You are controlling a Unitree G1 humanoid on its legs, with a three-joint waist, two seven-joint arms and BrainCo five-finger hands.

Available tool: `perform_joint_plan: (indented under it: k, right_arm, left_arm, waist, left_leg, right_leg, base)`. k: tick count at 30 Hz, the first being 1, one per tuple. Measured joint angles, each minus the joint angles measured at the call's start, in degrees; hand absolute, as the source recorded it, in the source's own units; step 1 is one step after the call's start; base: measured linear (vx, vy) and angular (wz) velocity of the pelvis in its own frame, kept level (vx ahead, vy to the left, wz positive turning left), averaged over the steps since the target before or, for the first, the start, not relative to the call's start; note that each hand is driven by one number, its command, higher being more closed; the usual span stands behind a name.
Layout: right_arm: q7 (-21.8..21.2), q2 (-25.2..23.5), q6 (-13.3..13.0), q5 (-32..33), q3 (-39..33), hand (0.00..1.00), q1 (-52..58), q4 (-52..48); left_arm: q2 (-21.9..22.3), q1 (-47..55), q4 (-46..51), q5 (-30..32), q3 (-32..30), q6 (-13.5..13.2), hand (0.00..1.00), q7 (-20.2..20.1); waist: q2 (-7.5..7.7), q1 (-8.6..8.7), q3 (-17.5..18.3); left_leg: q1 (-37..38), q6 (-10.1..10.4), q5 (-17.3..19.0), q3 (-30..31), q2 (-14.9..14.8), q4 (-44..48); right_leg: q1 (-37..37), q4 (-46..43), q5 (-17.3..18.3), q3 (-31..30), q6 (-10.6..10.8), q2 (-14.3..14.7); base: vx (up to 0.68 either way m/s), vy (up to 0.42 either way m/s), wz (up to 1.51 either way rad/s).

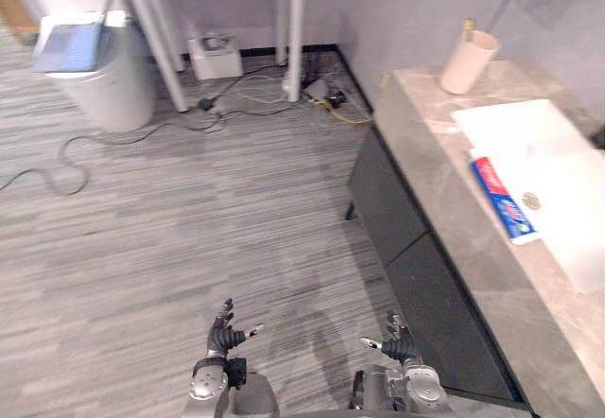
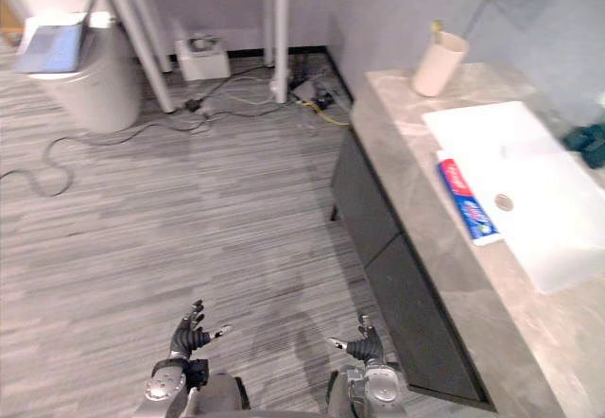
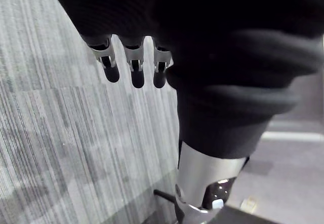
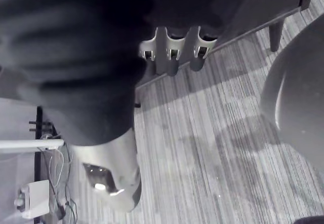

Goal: Organize washtable

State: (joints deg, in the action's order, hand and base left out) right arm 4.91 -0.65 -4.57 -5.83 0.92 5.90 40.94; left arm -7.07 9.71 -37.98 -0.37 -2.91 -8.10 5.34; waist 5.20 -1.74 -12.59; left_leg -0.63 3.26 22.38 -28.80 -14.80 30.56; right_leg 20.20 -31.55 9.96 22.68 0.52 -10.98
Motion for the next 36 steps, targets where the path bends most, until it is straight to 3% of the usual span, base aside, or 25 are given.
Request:
perform_joint_plan:
  k: [1, 2, 4, 7, 8, 9, 10, 11, 12, 13, 14, 16, 17, 18, 19, 21, 22, 23, 25, 26, 29, 32, 36]
  right_arm:
    - [-0.04, 1.31, 0.12, -0.48, 0.05, 0.00, -0.52, 2.08]
    - [-0.02, 3.07, 0.11, -1.11, -0.03, 0.00, -1.03, 3.15]
    - [-0.04, 4.43, 0.16, -1.51, -0.57, 0.00, -0.68, 3.23]
    - [-0.04, 4.35, 0.24, -1.48, -0.87, 0.00, 0.10, 3.16]
    - [-0.01, 4.18, 0.23, -1.38, -0.84, 0.00, 1.02, 2.97]
    - [0.05, 4.13, 0.23, -1.23, -0.87, 0.00, 1.38, 2.82]
    - [0.15, 3.75, 0.25, -0.86, -0.91, 0.00, 1.65, 2.71]
    - [0.09, 3.73, 0.23, -0.77, -1.81, 0.00, 1.36, 2.80]
    - [0.09, 3.73, 0.23, -0.77, -1.81, 0.00, 1.36, 2.80]
    - [-0.03, 3.11, 0.41, -0.75, -2.76, 0.00, 1.11, 3.30]
    - [0.01, 2.96, 0.55, -0.72, -3.27, 0.00, 1.05, 3.28]
    - [0.13, 2.90, 0.64, -0.44, -3.45, 0.00, 0.68, 3.27]
    - [0.18, 2.83, 0.63, -0.39, -3.41, 0.00, 0.53, 3.24]
    - [0.22, 2.76, 0.63, -0.38, -3.38, 0.00, 0.54, 3.19]
    - [0.28, 2.17, 0.61, -0.41, -3.38, 0.00, 0.70, 2.98]
    - [0.25, 1.59, 0.61, -0.55, -3.39, 0.00, 1.57, 1.58]
    - [0.20, 1.53, 0.61, -0.58, -3.38, 0.00, 1.89, 0.67]
    - [0.20, 1.30, 0.68, -1.22, -3.40, 0.00, 2.00, -0.28]
    - [0.10, 0.76, 0.67, -1.56, -3.34, 0.00, 1.93, -0.29]
    - [-0.01, 0.29, 0.69, -1.63, -3.28, 0.00, 1.43, -0.27]
    - [-0.06, 0.03, 0.69, -2.39, -2.69, 0.00, 0.07, 0.76]
    - [-0.05, 1.33, 0.69, -3.93, -1.80, 0.00, -0.88, 3.79]
    - [0.02, 3.89, 0.71, -4.12, -1.44, 0.00, -1.76, 6.12]
  left_arm:
    - [0.27, -0.11, -1.64, -0.01, 0.02, 0.20, 0.00, 0.05]
    - [1.10, 0.41, -2.01, -0.01, 0.04, 0.12, 0.00, -0.08]
    - [1.59, 0.16, -2.26, 0.04, 0.07, 0.11, 0.00, -0.16]
    - [1.79, -0.95, -2.18, 0.11, 0.06, 0.04, 0.00, -0.30]
    - [2.09, -0.65, -2.14, 0.46, 0.06, 0.04, 0.00, -0.36]
    - [2.31, -0.41, -2.11, 0.59, 0.13, 0.02, 0.00, -0.37]
    - [2.72, 0.05, -2.04, 0.96, 0.23, -0.03, 0.00, -0.39]
    - [2.78, 0.30, -2.07, 1.04, 0.28, 0.01, 0.00, -0.41]
    - [2.78, 0.30, -2.07, 1.04, 0.28, 0.01, 0.00, -0.41]
    - [3.08, 0.42, -2.09, 1.08, 0.27, 0.01, 0.00, -0.40]
    - [3.54, 0.51, -2.09, 1.09, 0.12, -0.01, 0.00, -0.36]
    - [4.26, 0.60, -2.08, 1.12, 0.00, -0.07, 0.00, -0.32]
    - [4.26, 0.54, -2.09, 1.12, 0.00, -0.12, 0.00, -0.28]
    - [4.26, 0.55, -2.18, 1.13, 0.02, -0.12, 0.00, -0.27]
    - [4.56, 0.52, -2.66, 1.16, 0.07, -0.13, 0.00, -0.27]
    - [4.66, 0.03, -2.55, 1.20, 0.01, -0.74, 0.00, -0.17]
    - [4.83, 0.27, -2.56, 1.27, 0.01, -1.15, 0.00, -0.18]
    - [5.14, 0.90, -2.60, 1.49, 0.02, -1.22, 0.00, -0.16]
    - [5.20, 1.56, -2.61, 1.76, -0.01, -1.25, 0.00, -0.16]
    - [5.01, 1.65, -2.63, 1.86, -0.05, -1.24, 0.00, 0.02]
    - [4.50, 0.99, -4.52, 2.07, 0.12, -1.26, 0.00, 0.07]
    - [4.33, 0.01, -6.37, 2.06, 0.35, -1.26, 0.00, 0.05]
    - [4.50, -0.10, -7.68, 2.05, 1.29, -1.24, 0.00, -0.12]
  waist:
    - [-0.96, 0.79, -0.26]
    - [-3.18, 0.95, -0.25]
    - [-4.40, 1.43, -0.17]
    - [-4.61, 1.68, -0.38]
    - [-4.59, 1.59, -0.41]
    - [-4.58, 1.11, -0.45]
    - [-4.36, 0.91, -0.32]
    - [-4.50, 0.91, -0.30]
    - [-4.50, 0.91, -0.30]
    - [-4.22, 0.93, -0.44]
    - [-4.22, 0.79, -0.45]
    - [-4.61, 0.50, -0.39]
    - [-4.98, 0.16, -0.27]
    - [-5.19, -0.22, -0.33]
    - [-4.80, -0.63, 0.11]
    - [-3.86, -0.48, 1.03]
    - [-4.28, -0.76, 0.92]
    - [-3.44, -0.65, 1.46]
    - [-3.94, -0.77, 1.62]
    - [-3.06, -0.87, 2.16]
    - [-3.43, -0.39, 2.13]
    - [-4.14, 0.23, 2.46]
    - [-5.21, 1.11, 2.53]
  left_leg:
    - [1.13, 0.51, -0.22, 1.81, 0.20, -0.65]
    - [2.86, 2.41, -1.36, 4.05, 0.08, -2.95]
    - [3.42, 4.06, -2.32, 5.96, -0.32, -2.78]
    - [1.78, 3.85, -7.15, 11.23, -3.25, 6.88]
    - [0.15, 2.14, -11.89, 13.14, -5.02, 13.95]
    - [-0.89, 2.34, -11.77, 14.33, -5.58, 17.76]
    - [-3.37, 2.44, -8.82, 16.04, -5.14, 22.85]
    - [-6.05, 2.07, -6.47, 18.04, -3.53, 23.49]
    - [-6.05, 2.07, -6.47, 18.04, -3.53, 23.49]
    - [-9.29, 1.61, -4.46, 20.76, 0.76, 17.19]
    - [-10.58, 1.42, -4.34, 22.83, 3.06, 12.88]
    - [-11.93, 1.83, -4.60, 31.00, 8.09, 2.23]
    - [-11.31, 2.79, -5.72, 36.33, 10.02, -3.79]
    - [-10.73, 3.19, -8.77, 37.01, 10.23, -4.65]
    - [-9.35, 1.75, -9.70, 35.36, 10.67, -4.94]
    - [-8.68, 0.28, -8.52, 31.45, 10.69, -5.14]
    - [-8.01, -0.54, -8.04, 29.12, 10.62, -5.09]
    - [-6.48, -2.12, -7.13, 25.69, 10.76, -5.14]
    - [-5.15, -2.95, -6.37, 21.99, 10.82, -5.79]
    - [-3.79, -3.47, -6.05, 18.97, 10.84, -6.52]
    - [-0.29, -3.55, -6.04, 14.18, 10.77, -9.03]
    - [2.17, -2.63, -7.42, 13.43, 10.79, -12.57]
    - [2.14, -1.61, -9.87, 16.28, 10.62, -14.40]
  right_leg:
    - [-1.36, 0.23, -0.20, 0.34, -2.72, 0.89]
    - [-2.06, 1.22, 0.06, -0.85, -3.98, 2.95]
    - [-2.22, 0.68, 1.79, -1.08, -4.50, 3.94]
    - [-7.04, 3.51, 2.72, -1.25, -5.33, 7.37]
    - [-10.84, 6.47, 2.73, -2.70, -5.41, 9.36]
    - [-12.61, 7.76, 2.70, -3.62, -5.62, 10.21]
    - [-14.48, 9.02, 2.93, -5.55, -6.09, 11.44]
    - [-15.53, 9.86, 3.12, -7.22, -6.75, 12.06]
    - [-15.53, 9.86, 3.12, -7.22, -6.75, 12.06]
    - [-16.47, 10.70, 2.66, -10.04, -6.39, 12.33]
    - [-16.54, 10.84, 2.57, -11.90, -6.25, 12.42]
    - [-16.92, 11.13, 2.29, -16.81, -5.60, 12.91]
    - [-16.93, 10.99, 2.29, -19.91, -4.68, 13.44]
    - [-16.82, 10.89, 2.37, -21.75, -3.93, 13.90]
    - [-16.99, 10.93, 2.63, -24.85, -2.69, 13.79]
    - [-16.81, 11.87, 2.60, -27.88, -0.79, 12.97]
    - [-16.72, 11.83, 2.76, -29.47, -0.31, 12.64]
    - [-16.71, 11.24, 3.48, -30.99, 1.01, 11.40]
    - [-15.58, 9.69, 3.94, -30.30, 2.13, 9.35]
    - [-14.64, 7.93, 3.82, -26.01, 2.71, 6.54]
    - [-13.98, 7.54, 2.89, -15.05, 3.66, 2.71]
    - [-13.77, 8.35, 1.20, -10.03, 3.28, 2.76]
    - [-16.04, 14.93, -2.15, -10.25, 1.88, 5.01]
  base:
    - [0.30, -0.155, -0.58]
    - [0.27, -0.115, -0.58]
    - [0.24, -0.124, -0.35]
    - [0.20, -0.159, -0.31]
    - [0.19, -0.139, -0.39]
    - [0.18, -0.089, -0.68]
    - [0.21, -0.068, -0.84]
    - [0.16, -0.024, -0.71]
    - [0.17, 0.000, -0.83]
    - [0.17, 0.047, -0.79]
    - [0.17, 0.077, -1.13]
    - [0.16, 0.181, -1.30]
    - [0.17, 0.280, -1.42]
    - [0.13, 0.255, -1.44]
    - [0.16, 0.305, -1.12]
    - [0.14, 0.247, -0.93]
    - [0.12, 0.218, -1.04]
    - [0.11, 0.216, -1.01]
    - [0.11, 0.226, -1.03]
    - [0.09, 0.167, -1.06]
    - [0.06, 0.048, -0.91]
    - [0.06, -0.043, -0.44]
    - [0.03, -0.060, -0.22]
